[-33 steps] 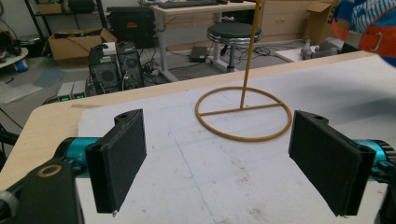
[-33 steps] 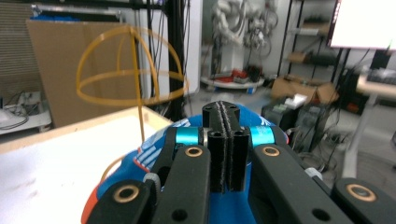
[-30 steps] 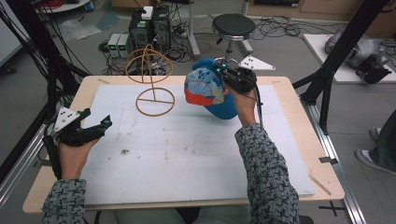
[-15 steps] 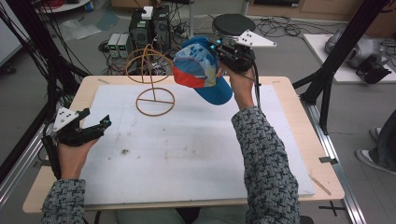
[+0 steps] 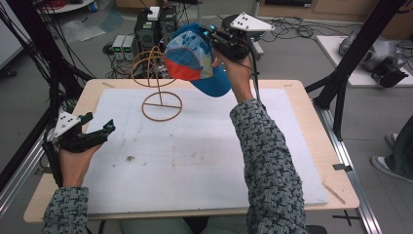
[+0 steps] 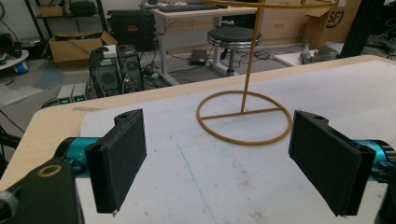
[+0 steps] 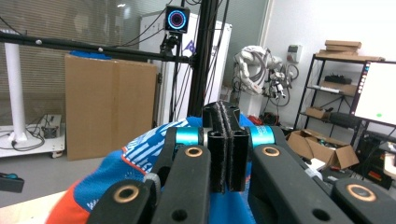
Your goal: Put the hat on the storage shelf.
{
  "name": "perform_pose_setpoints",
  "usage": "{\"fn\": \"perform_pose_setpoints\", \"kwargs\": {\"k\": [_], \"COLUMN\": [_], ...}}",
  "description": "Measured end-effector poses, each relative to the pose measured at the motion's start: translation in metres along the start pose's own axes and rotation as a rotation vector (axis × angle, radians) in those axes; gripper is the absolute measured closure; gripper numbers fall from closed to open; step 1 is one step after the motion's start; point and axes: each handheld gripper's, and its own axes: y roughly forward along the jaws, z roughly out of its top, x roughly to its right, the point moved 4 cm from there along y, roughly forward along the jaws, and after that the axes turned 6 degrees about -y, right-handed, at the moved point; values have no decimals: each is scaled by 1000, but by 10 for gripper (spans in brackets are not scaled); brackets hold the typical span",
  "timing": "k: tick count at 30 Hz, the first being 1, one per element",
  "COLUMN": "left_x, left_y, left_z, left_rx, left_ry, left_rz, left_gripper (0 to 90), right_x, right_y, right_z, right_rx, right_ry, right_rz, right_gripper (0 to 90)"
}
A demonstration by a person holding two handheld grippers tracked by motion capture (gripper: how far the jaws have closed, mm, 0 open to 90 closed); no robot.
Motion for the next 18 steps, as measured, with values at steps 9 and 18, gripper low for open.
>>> {"fn": "perform_pose_setpoints", "kwargs": {"k": [9,18], "left_x": [-1,-3], "left_y": [-2,-5], "left_z": [2,6], "left_rx": [6,21], "left_ry": [0,-5], "left_rz": [-4,-8], "left_gripper": [193,193], "right_x": [-17,-26], "right_y": [35,63], "right_z": [12,10], "right_rx": [6,-11], "right_ry": [-10,-10], "right_rz": [46,59], "right_gripper": [900,900]}}
